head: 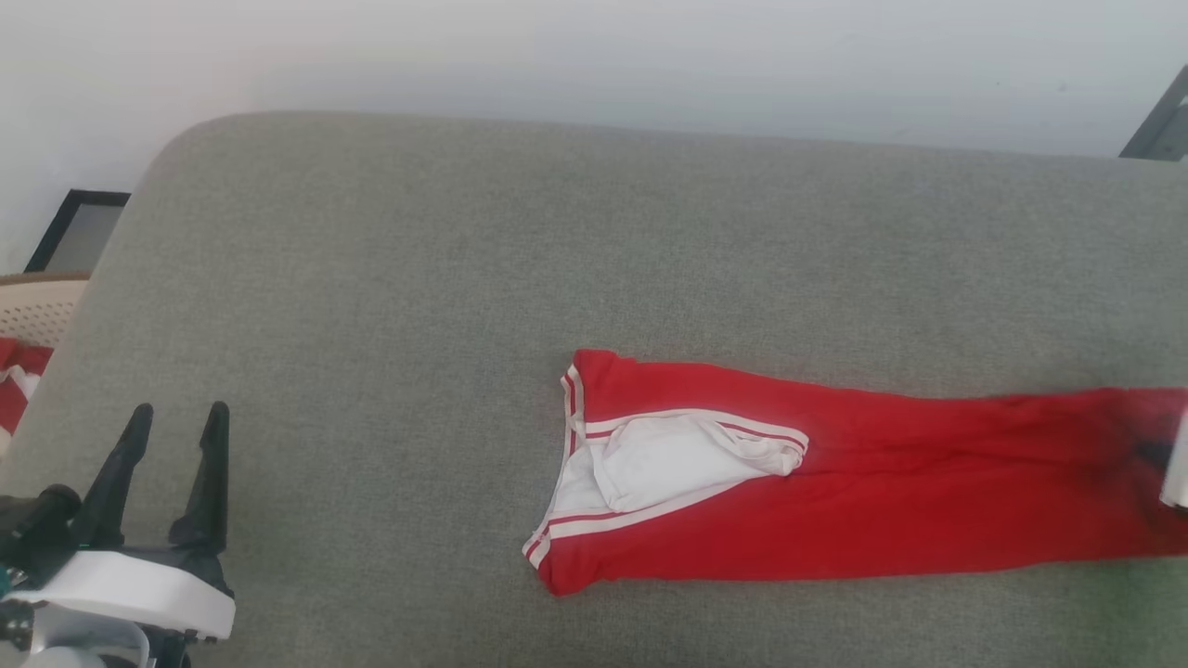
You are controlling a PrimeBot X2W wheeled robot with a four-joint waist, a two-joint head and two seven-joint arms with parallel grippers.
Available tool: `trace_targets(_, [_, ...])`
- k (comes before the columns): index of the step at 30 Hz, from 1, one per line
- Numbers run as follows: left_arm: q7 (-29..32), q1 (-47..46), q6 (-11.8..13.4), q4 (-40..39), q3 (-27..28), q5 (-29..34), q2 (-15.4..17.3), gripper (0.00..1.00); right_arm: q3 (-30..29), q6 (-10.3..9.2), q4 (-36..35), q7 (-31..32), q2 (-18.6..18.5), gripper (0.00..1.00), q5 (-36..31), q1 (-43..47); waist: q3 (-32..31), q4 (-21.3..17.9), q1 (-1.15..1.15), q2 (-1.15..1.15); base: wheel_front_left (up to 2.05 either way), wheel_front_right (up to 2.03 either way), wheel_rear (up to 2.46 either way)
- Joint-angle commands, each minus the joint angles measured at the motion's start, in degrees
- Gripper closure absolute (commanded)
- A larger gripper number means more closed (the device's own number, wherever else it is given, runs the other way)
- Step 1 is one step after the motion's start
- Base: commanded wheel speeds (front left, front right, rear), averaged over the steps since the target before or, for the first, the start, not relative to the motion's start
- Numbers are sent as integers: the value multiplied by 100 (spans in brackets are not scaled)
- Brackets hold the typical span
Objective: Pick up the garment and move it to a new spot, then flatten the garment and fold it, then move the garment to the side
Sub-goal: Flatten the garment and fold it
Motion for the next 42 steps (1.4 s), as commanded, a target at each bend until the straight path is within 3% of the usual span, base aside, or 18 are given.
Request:
trace_targets(1, [-23, 105, -27, 24, 45, 50, 9, 0, 75, -11, -170, 35, 68, 100, 111, 77, -36, -27, 0, 0, 0, 0, 0])
trace_targets(8, [-24, 137, -69, 57, 86, 122, -66, 0, 463, -10, -1156, 337, 456, 100, 657, 358, -200, -24, 0, 0, 0, 0, 0])
trace_targets(16, [74, 8, -125, 72, -79, 144, -67, 0, 1278, -10, -1921, 564, 1211, 100, 879, 410, -380, 243, 0, 0, 0, 0, 0])
trace_targets(24, [172, -187, -184, 116, -284, 176, -126, 0, 2085, -10, -1375, 205, 1756, 100, 835, 71, -453, 654, 0, 0, 0, 0, 0])
trace_targets(36, [234, -410, -243, 222, -526, 205, -204, 0, 2787, -8, 225, -741, 2054, 100, 797, -523, -493, 1025, 0, 0, 0, 0, 0])
trace_targets(37, [230, -426, -248, 231, -530, 212, -201, 0, 2859, -8, 363, -815, 2063, 83, 759, -573, -492, 1037, 0, 0, 0, 0, 0])
trace_targets(39, [221, -450, -248, 242, -549, 221, -198, 0, 2982, -8, 604, -965, 2081, 36, 732, -661, -493, 1051, 0, 0, 0, 0, 0])
trace_targets(40, [213, -458, -250, 249, -557, 229, -195, 0, 3048, -8, 700, -1042, 2083, 0, 722, -714, -494, 1053, 0, 0, 0, 0, 0])
trace_targets(42, [200, -456, -248, 267, -550, 219, -189, 0, 3150, -8, 848, -1184, 2083, 0, 770, -799, -497, 1034, 0, 0, 0, 0, 0])
